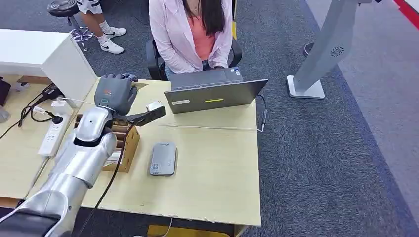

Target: Pass the card to the sensor for recognition and then transmit it.

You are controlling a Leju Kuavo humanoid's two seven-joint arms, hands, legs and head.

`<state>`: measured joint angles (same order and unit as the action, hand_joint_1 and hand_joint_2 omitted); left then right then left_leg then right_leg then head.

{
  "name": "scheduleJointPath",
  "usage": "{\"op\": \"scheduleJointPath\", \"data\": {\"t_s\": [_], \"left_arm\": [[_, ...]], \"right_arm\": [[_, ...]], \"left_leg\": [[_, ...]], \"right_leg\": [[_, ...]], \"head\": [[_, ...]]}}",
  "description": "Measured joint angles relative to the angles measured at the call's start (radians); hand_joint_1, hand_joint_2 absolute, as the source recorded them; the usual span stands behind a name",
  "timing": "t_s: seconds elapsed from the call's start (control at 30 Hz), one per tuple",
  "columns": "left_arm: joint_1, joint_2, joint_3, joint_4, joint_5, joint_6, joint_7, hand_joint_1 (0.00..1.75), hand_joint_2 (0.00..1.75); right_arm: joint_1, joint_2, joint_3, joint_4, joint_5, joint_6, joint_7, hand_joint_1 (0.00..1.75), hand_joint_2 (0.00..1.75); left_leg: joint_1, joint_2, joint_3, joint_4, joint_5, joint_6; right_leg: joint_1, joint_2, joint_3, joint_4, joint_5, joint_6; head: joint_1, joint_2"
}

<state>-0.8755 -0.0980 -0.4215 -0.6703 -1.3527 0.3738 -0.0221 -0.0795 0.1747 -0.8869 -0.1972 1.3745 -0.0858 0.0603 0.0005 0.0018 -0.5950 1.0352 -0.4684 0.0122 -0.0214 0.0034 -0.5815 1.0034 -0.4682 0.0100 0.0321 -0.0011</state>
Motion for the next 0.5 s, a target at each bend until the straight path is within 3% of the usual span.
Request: {"op": "scheduleJointPath", "data": {"t_s": [0.2,0.5], "left_arm": [[0.036,-0.010,-0.017,-0.067,0.010,-0.010,-0.002,1.75,1.75],[0.044,-0.014,-0.028,-0.092,0.011,-0.011,-0.002,1.75,1.75]], "right_arm": [[0.000,0.000,-0.005,0.000,0.000,-0.004,0.000,0.00,0.00],[0.000,0.000,-0.005,0.000,0.000,-0.004,0.000,0.00,0.00]], "left_leg": [[0.001,0.000,0.000,0.000,0.001,-0.001],[0.001,0.000,0.000,0.000,0.001,-0.001]], "right_leg": [[0.001,0.000,0.000,0.000,0.000,0.000],[0.001,0.000,0.000,0.000,0.000,0.000]], "head": [[-0.002,0.000],[-0.001,0.000]]}}
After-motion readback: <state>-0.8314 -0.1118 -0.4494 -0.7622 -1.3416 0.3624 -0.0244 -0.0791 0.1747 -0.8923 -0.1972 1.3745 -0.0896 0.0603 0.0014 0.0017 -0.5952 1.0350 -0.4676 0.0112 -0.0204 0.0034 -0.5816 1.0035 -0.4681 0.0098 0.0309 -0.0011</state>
